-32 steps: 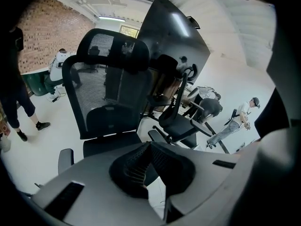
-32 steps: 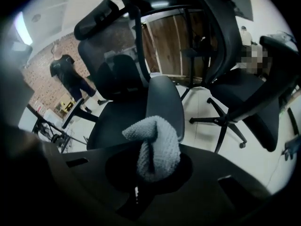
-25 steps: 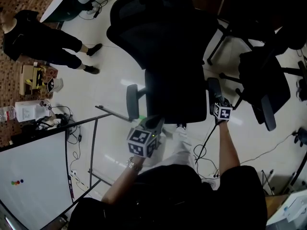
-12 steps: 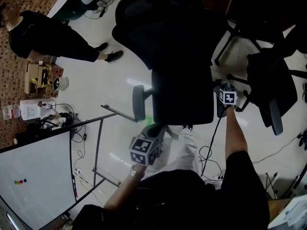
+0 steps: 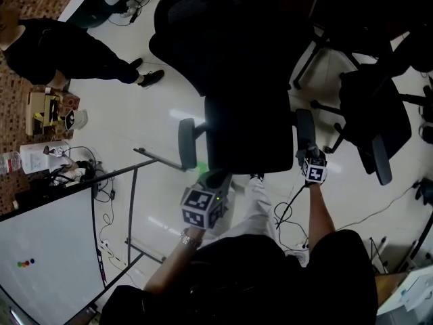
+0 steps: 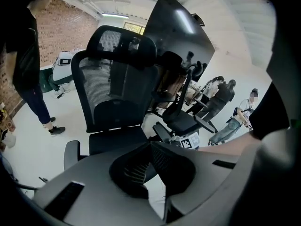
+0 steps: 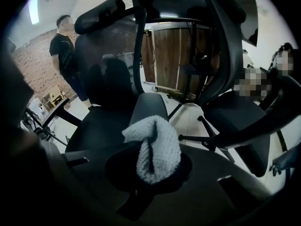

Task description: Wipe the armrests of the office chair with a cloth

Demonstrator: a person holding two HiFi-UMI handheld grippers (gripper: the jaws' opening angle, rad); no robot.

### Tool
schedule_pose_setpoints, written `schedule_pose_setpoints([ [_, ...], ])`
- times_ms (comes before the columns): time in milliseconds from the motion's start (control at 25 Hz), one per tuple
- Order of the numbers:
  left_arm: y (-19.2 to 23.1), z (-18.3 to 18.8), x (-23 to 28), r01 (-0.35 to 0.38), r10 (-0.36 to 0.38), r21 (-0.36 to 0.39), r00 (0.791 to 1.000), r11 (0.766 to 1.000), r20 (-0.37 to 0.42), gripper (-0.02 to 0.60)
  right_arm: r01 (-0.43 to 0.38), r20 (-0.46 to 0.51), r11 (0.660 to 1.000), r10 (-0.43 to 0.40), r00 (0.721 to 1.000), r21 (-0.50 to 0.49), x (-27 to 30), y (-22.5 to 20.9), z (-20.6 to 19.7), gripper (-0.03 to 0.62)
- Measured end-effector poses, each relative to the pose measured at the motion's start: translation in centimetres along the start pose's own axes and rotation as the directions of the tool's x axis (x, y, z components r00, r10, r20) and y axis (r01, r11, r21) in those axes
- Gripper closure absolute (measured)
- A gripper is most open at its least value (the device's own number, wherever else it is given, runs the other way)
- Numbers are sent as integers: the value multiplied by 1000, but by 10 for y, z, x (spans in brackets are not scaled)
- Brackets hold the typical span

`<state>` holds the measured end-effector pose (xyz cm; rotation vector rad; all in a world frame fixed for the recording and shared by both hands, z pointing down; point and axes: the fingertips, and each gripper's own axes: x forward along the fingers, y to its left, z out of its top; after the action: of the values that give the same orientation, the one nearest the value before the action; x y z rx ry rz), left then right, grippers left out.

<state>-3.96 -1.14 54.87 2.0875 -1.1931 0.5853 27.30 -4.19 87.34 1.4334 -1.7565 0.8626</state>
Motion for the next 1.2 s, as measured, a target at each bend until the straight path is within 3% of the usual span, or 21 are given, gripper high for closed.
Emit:
schedule_pose_setpoints([
  [160,1,2,3,-1,1,1,1000,1000,3,580,9,-28,999,-8,1000,40,-17,4,-45,572],
  [320,4,3,3,-10,10,-3,1000,1000,2,580,0,-86,1000,1,996,8,-22,4,-49,572],
  [440,7,1,2,-15,15,-4,1000,1000,-4,580,-17,6,999,17,1000,-31,-11,-4,8,572],
  [560,10,-3,0,-24,24,-2,1000,1000,-15,580,-24,105,996,34,994,-91,15,-8,103,572],
  [680,9,-9,-3,-35,35,-6,999,999,-27,580,-33,89,995,42,995,-99,54,-18,156,572],
  [840,14,-19,-10,-58,57,-16,998,998,-38,580,-27,-74,993,18,997,-115,92,-30,141,572],
  [920,18,-22,-15,-70,69,-28,997,997,-39,580,1,-75,994,-9,997,-109,89,-35,128,574],
  [1080,28,-24,-19,-81,80,-39,996,996,-35,580,50,-30,998,-49,998,42,57,-50,91,574],
  [1200,30,-24,-19,-75,74,-43,997,996,-26,580,86,-89,993,-78,993,84,40,-59,41,574],
])
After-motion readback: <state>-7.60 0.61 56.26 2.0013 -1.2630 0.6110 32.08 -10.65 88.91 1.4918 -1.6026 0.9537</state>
